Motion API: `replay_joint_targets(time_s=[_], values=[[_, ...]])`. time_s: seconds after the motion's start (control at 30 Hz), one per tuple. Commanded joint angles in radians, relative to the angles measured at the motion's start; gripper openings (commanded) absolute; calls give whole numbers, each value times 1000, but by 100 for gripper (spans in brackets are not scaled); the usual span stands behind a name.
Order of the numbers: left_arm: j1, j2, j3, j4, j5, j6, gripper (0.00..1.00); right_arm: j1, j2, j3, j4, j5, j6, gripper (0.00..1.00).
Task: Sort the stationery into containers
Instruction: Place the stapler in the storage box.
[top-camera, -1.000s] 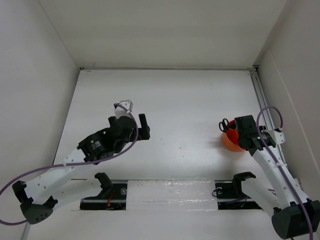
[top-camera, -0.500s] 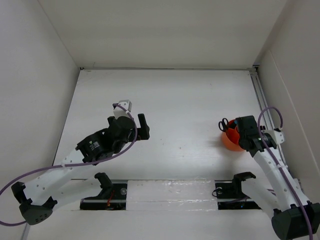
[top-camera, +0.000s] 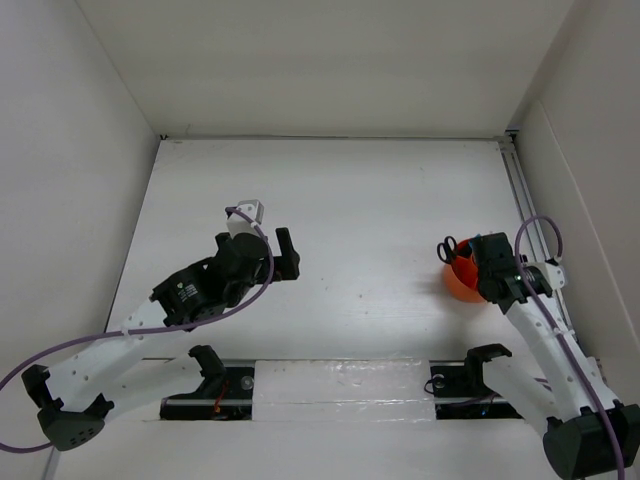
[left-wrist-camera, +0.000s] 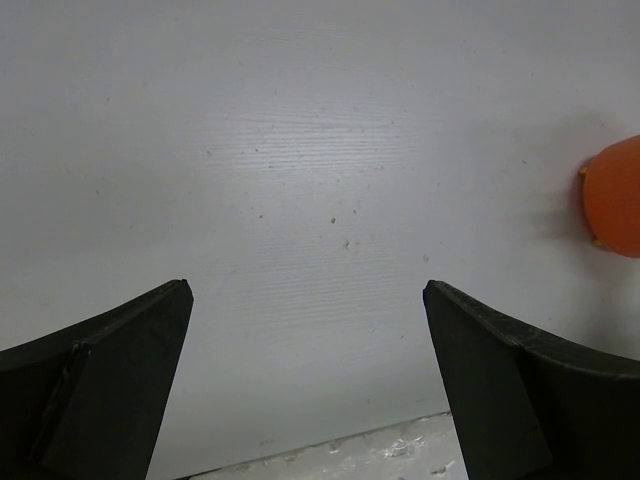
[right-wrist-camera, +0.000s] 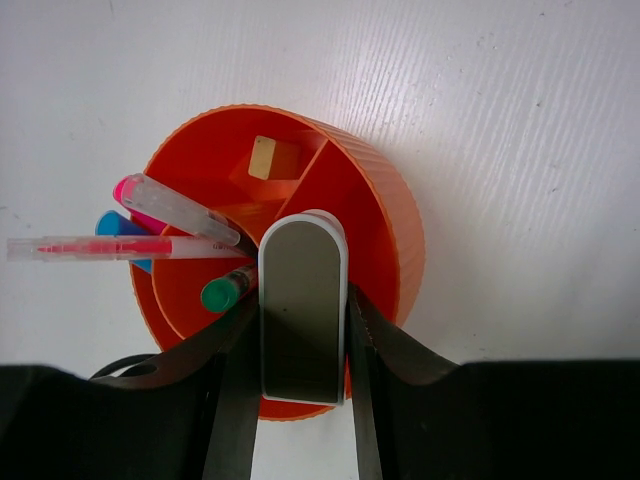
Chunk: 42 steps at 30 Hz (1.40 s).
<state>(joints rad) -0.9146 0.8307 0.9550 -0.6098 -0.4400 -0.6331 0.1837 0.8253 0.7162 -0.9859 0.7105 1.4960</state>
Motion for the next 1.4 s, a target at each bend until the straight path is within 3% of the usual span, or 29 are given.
replay_joint_targets(time_s=[0.0,0.83,1.17,1.37], values=[[-3,-13,-13,35,7,16,100,-3,12,28,-37,12,9,0],[-3,-61,-22,62,46,35,100,-3,41,74,-132,41,70,0],[-3,-61,-22,62,66,44,100,-12,-29,11,71,-5,-98,0],[-3,-70,-32,71,75,44,100,-12,-48,11,61,-3,-109,0]])
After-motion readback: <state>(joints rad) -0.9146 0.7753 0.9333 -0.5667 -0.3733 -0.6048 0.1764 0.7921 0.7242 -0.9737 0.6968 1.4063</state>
